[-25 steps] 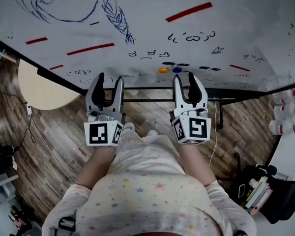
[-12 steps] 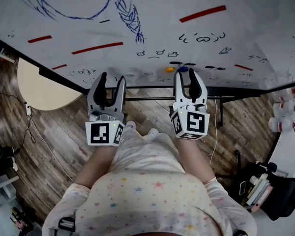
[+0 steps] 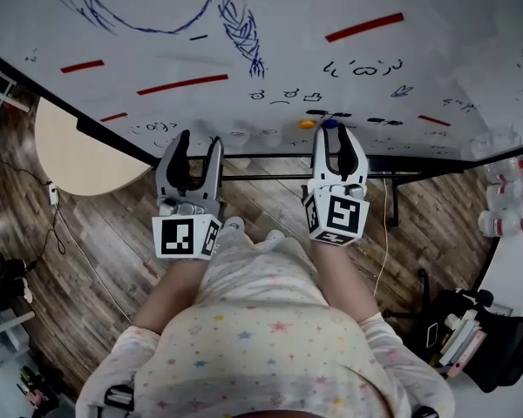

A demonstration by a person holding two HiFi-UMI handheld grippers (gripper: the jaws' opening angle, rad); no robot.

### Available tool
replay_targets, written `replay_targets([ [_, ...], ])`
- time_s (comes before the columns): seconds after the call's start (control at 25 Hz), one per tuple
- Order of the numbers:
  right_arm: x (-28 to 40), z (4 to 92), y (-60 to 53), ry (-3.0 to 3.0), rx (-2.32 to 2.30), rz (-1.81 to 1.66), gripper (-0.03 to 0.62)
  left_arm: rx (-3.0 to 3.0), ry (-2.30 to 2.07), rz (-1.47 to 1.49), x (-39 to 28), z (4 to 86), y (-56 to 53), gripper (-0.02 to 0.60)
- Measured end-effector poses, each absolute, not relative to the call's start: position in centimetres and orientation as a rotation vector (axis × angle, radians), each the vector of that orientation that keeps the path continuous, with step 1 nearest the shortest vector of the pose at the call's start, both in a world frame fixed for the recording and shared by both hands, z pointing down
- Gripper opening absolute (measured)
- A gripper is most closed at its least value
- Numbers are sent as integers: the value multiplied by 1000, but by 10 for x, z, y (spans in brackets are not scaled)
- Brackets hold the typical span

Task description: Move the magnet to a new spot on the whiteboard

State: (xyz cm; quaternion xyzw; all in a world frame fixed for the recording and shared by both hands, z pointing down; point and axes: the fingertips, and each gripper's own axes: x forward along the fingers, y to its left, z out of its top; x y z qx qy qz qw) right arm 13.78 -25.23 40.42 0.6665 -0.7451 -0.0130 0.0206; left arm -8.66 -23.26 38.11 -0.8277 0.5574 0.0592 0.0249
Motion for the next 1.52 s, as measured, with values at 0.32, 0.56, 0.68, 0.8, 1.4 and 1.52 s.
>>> replay_targets([
  [0.32,138,407,-256,-2301,2072,-40,133,-2546,1750,168,-94,383,-230,193],
  [0.56,138,408,-257,-2298,2071,-50,129,-2538,1766,164,-97,384,-231,192],
  [0.68,137,408,-257,-2303,2060,-57,124,-2537,1774,162,-97,386,-232,190],
  [0.8,137,408,-257,-2319,2043,-54,123,-2538,1779,163,-97,387,-233,190],
  [1.4,139,405,-249,-2341,2004,-63,121,-2526,1786,166,-93,385,-227,190],
  [1.52,140,405,-245,-2341,1993,-69,121,-2526,1783,166,-91,386,-226,190],
])
